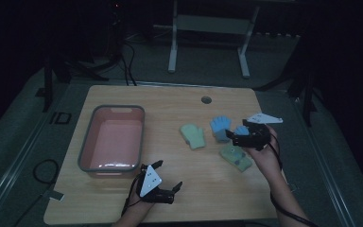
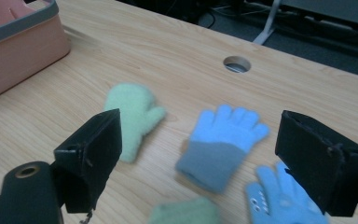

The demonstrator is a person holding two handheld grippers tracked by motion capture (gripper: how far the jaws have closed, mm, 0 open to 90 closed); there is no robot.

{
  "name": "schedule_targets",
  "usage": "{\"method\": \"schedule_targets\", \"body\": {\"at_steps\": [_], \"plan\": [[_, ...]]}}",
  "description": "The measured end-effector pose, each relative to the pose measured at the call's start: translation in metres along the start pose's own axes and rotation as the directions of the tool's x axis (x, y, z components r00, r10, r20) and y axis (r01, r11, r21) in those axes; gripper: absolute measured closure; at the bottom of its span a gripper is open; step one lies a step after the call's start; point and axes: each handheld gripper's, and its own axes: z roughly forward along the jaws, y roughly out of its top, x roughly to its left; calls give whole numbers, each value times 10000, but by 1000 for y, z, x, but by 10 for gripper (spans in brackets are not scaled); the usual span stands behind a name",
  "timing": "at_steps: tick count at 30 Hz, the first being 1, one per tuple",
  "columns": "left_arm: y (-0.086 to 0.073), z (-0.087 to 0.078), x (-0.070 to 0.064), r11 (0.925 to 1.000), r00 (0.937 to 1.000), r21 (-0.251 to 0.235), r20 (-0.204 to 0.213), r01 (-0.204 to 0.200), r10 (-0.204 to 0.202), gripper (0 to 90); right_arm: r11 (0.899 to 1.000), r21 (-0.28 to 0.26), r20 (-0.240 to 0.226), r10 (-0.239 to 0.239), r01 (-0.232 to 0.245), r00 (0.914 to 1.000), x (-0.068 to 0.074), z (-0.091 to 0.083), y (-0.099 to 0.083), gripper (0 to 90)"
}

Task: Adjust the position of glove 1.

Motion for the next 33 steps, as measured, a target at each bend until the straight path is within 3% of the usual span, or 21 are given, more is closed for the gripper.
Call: {"method": "schedule_targets", "body": {"at_steps": [13, 18, 29, 33], "plan": [[0, 0, 0, 10000, 10000, -32, 31, -34, 34, 17, 9986, 283, -639, -423, 442, 9971, 18, 44, 7, 194], [0, 0, 0, 10000, 10000, -56, 35, -3, 3, 17, 9969, 513, -612, -561, 593, 9965, 25, 61, 9, 262], [0, 0, 0, 10000, 10000, -50, 81, -12, 12, 17, 9939, 844, -1079, -612, 705, 9923, 35, 94, 11, 348], [0, 0, 0, 10000, 10000, -37, 93, -22, 22, 17, 9901, 1217, -1299, -542, 701, 9900, 37, 107, 11, 448]]}}
